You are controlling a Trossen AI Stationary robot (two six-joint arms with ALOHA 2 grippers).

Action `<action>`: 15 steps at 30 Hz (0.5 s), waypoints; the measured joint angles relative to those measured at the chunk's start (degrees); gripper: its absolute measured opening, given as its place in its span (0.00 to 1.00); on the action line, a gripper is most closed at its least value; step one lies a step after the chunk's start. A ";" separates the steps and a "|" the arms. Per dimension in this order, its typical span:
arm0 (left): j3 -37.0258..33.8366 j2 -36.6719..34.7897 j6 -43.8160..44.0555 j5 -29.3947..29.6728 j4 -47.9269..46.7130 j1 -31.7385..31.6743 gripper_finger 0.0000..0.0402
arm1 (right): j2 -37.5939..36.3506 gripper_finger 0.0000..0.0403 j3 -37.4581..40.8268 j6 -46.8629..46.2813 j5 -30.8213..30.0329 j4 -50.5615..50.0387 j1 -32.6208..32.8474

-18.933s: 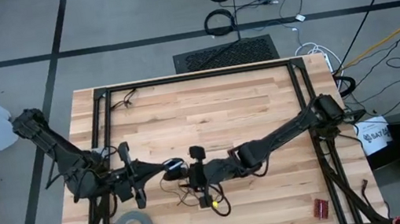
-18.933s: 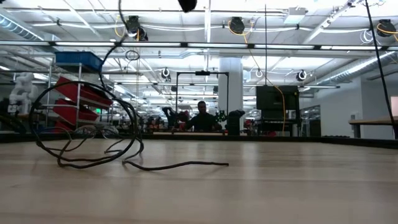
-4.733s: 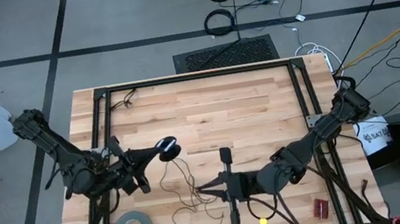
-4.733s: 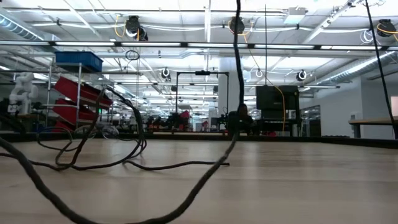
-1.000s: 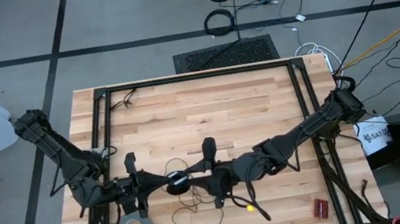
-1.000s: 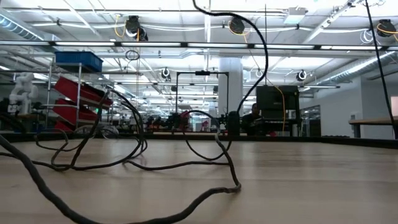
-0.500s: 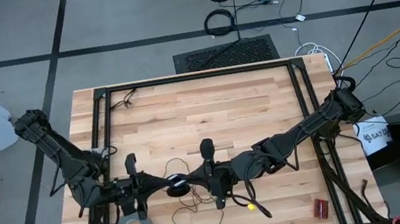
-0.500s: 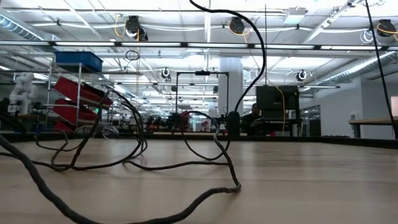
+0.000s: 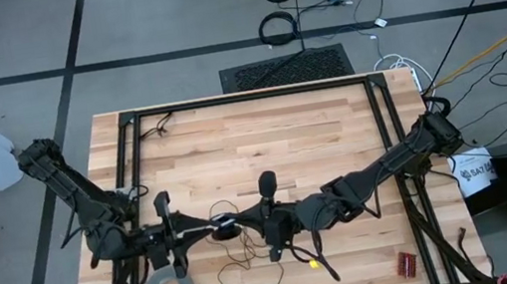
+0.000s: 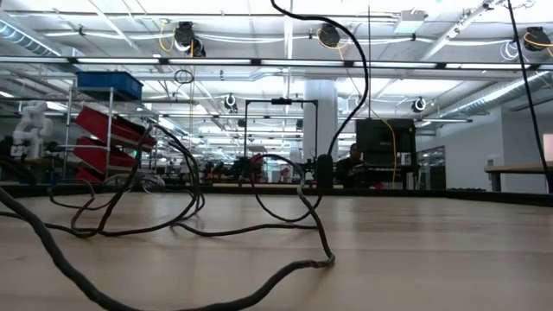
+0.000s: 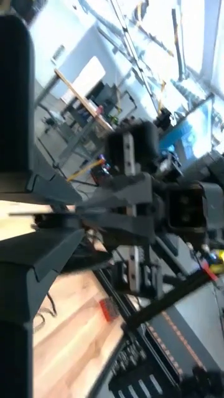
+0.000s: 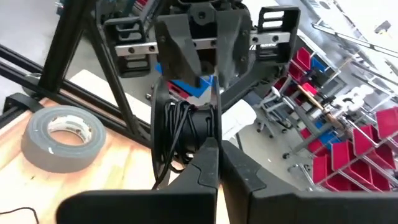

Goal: Coil cords
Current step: Uncoil the black wire from the spool

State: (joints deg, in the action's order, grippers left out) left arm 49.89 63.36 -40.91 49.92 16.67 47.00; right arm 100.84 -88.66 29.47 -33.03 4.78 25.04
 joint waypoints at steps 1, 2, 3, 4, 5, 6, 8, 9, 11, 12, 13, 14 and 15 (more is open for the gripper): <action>0.00 0.02 0.00 0.78 0.11 0.00 0.21 | 0.00 0.00 0.00 0.07 -0.73 0.01 0.14; 0.00 0.00 -0.04 1.50 0.17 0.00 0.21 | 0.00 0.00 0.00 0.17 -1.75 0.01 0.21; 0.00 0.02 -0.22 2.59 0.56 0.00 0.22 | 0.00 0.00 0.00 0.32 -3.01 -0.03 0.29; 0.00 0.02 -0.40 3.53 1.01 0.00 0.22 | 0.00 0.00 0.00 0.51 -4.66 -0.21 0.47; 0.00 0.02 -0.44 4.53 1.35 0.00 0.22 | 0.00 0.00 0.00 0.98 -6.93 -0.28 0.67; 0.00 0.02 -0.45 5.71 1.93 0.00 0.23 | 0.00 0.00 0.00 1.59 -9.53 -0.28 1.04; 0.00 0.02 -0.48 7.78 2.93 0.00 0.23 | 0.00 0.00 0.00 3.05 -15.78 -0.24 1.64; 0.00 0.02 -0.48 8.83 3.36 0.00 0.23 | 0.00 0.00 0.00 3.77 -19.30 -0.22 1.99; 0.00 0.02 -0.27 9.76 4.45 0.00 0.23 | 0.00 0.00 0.00 4.87 -26.35 -0.26 2.55; 0.00 0.02 0.06 9.76 4.95 -0.13 0.23 | 0.00 0.00 0.00 5.45 -29.56 -0.25 2.80; 0.00 0.02 0.41 9.70 5.43 -0.18 0.23 | 0.00 0.00 0.00 5.93 -32.48 -0.21 3.03; 0.00 0.05 1.49 9.18 5.47 -0.40 0.23 | 0.00 0.00 0.00 6.36 -35.16 -0.20 3.22; 0.00 0.15 3.10 7.89 5.39 -0.82 0.23 | 0.00 0.00 0.00 6.78 -37.57 -0.23 3.31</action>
State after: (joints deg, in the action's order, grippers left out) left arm 49.89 63.51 -37.81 57.81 22.06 46.18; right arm 100.84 -88.66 36.25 -70.60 4.55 28.35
